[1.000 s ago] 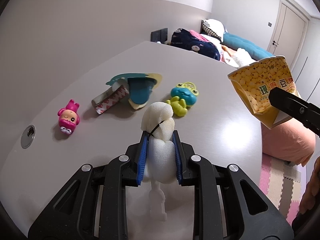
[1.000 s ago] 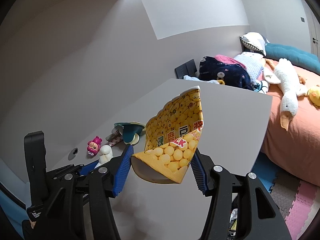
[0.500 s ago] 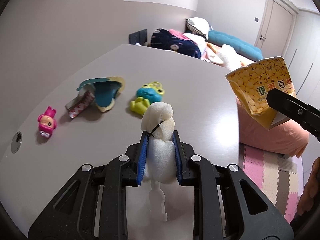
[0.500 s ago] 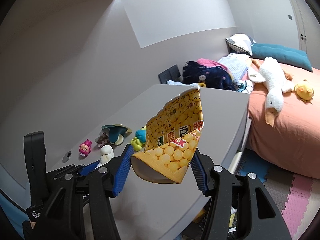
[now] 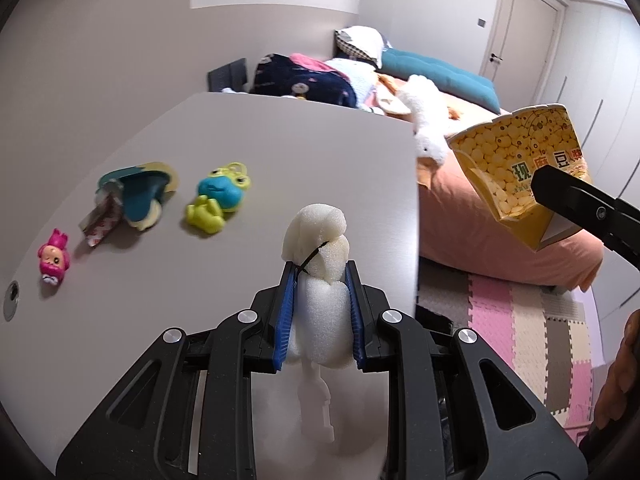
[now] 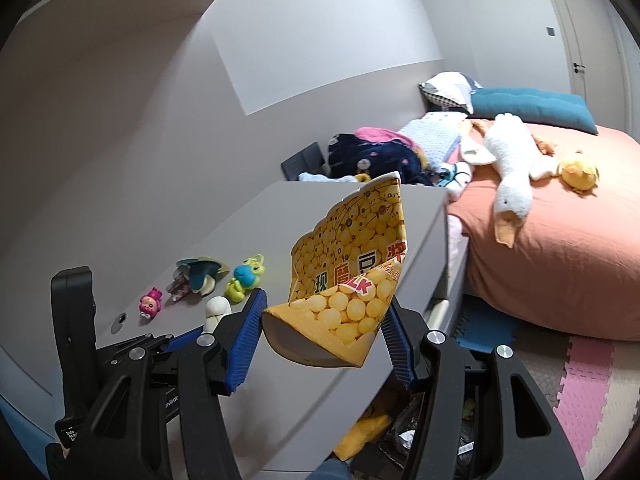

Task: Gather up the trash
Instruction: 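Carry the foam toy and snack bag to the bin and release both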

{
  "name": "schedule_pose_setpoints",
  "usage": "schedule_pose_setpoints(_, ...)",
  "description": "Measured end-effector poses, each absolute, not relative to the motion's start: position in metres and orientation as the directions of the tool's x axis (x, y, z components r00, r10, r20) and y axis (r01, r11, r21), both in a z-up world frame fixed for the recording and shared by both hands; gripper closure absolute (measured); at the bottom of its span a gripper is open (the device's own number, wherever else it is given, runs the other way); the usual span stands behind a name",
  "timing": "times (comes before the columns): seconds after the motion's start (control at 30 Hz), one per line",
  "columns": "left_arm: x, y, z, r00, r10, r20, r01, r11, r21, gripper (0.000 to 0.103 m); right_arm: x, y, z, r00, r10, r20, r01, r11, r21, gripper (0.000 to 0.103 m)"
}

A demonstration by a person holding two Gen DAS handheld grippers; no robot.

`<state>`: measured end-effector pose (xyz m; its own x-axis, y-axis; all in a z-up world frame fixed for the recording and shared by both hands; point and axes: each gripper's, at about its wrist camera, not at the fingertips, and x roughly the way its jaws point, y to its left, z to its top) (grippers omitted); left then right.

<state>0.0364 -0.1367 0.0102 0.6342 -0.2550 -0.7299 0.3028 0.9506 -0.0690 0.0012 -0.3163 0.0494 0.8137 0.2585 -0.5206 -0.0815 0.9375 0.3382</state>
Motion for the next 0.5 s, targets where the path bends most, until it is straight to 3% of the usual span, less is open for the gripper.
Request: schedule_pose_setpoints(0.5, 0.030, -0.193, 0.006, 0.591, -0.315, -0.742, 0.406, 0.912, -0.063, 0.079, -0.026, -0.372, 0.039, 0.832, 0.162, -0.530, 0.035, 0.939, 0.341, 0.045)
